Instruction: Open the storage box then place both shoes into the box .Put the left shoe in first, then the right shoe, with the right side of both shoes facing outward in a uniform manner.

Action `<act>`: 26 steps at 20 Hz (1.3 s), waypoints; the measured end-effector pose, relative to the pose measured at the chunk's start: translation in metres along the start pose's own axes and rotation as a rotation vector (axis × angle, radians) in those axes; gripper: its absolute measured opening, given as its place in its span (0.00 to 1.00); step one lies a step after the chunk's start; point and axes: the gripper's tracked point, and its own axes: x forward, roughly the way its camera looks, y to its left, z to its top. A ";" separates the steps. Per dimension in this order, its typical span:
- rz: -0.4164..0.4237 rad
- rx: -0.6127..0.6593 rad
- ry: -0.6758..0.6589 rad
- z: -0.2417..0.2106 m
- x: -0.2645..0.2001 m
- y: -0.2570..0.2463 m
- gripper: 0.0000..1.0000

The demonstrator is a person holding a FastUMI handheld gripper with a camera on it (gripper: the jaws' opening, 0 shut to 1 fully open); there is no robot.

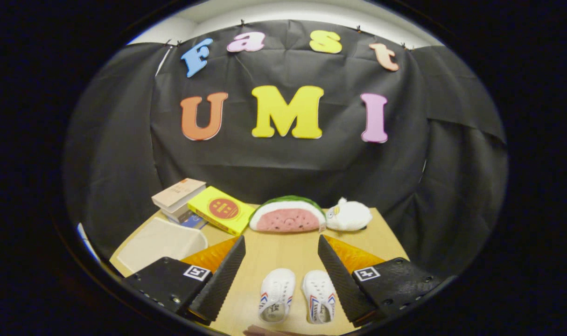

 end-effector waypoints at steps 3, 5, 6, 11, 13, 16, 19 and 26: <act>0.096 0.021 0.126 -0.023 0.034 0.023 0.95; 0.211 0.061 0.224 -0.040 0.055 0.046 0.95; 0.287 0.090 0.279 -0.049 0.063 0.061 0.96; 0.646 0.312 0.560 -0.083 0.081 0.127 0.95; 0.823 0.394 0.647 -0.089 0.079 0.153 0.96; 1.080 0.470 0.779 -0.097 0.070 0.177 0.95; 1.159 0.506 0.853 -0.108 0.086 0.183 0.95; 1.235 0.590 0.973 -0.126 0.087 0.191 0.92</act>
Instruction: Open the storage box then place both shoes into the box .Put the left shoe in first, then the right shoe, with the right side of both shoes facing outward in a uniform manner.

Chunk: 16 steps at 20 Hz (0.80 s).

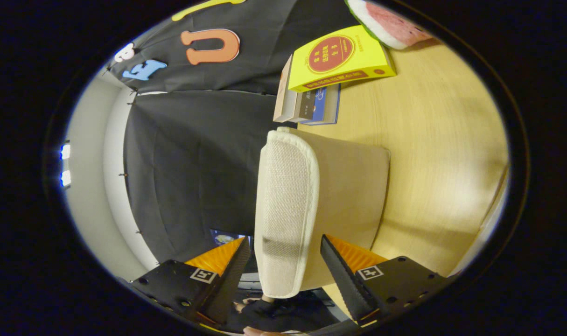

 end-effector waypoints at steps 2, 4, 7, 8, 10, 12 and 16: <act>0.006 0.053 0.022 -0.004 0.004 -0.005 0.81; 0.018 0.098 0.003 -0.005 0.006 -0.004 0.63; -0.003 0.104 -0.024 -0.002 0.000 -0.005 0.52; -0.017 0.090 -0.033 -0.008 -0.004 -0.002 0.48; -0.062 0.084 -0.053 -0.010 -0.011 -0.002 0.26; -0.093 0.072 -0.054 -0.013 -0.012 0.004 0.25; -0.092 0.085 -0.081 -0.012 -0.022 0.032 0.04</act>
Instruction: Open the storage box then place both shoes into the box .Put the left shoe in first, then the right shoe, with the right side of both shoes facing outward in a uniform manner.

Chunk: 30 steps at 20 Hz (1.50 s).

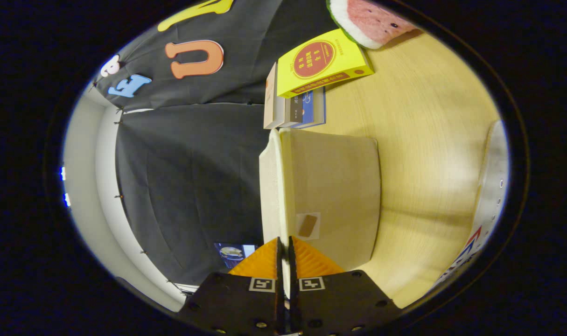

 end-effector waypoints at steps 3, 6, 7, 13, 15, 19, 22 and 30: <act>0.016 -0.035 0.002 -0.006 -0.002 0.032 0.02; 0.059 -0.044 -0.059 0.001 0.002 0.076 0.01; 0.067 -0.051 -0.056 0.002 0.005 0.090 0.00; 0.103 -0.106 -0.023 0.004 0.050 0.176 0.00; 0.103 -0.131 -0.004 0.003 0.074 0.198 0.00; 0.083 -0.196 0.002 0.001 0.126 0.229 0.01; 0.053 -0.218 0.017 -0.003 0.163 0.243 0.05; 0.004 -0.305 0.043 -0.012 0.200 0.260 0.91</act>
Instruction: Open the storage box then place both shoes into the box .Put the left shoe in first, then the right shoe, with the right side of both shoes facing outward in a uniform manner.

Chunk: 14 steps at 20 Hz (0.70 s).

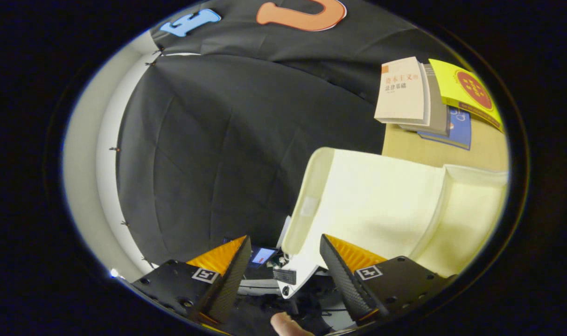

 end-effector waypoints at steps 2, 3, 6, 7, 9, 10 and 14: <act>-0.029 0.018 -0.011 0.000 -0.007 -0.009 0.94; -0.070 0.042 -0.008 -0.001 -0.014 -0.020 0.95; -0.124 0.092 -0.002 -0.007 -0.042 -0.045 0.95; -0.153 0.091 -0.016 -0.008 -0.055 -0.059 0.96; -0.213 0.089 -0.039 -0.013 -0.085 -0.087 0.95; -0.244 0.092 -0.052 -0.017 -0.102 -0.099 0.95; -0.397 0.100 -0.108 -0.030 -0.172 -0.160 0.95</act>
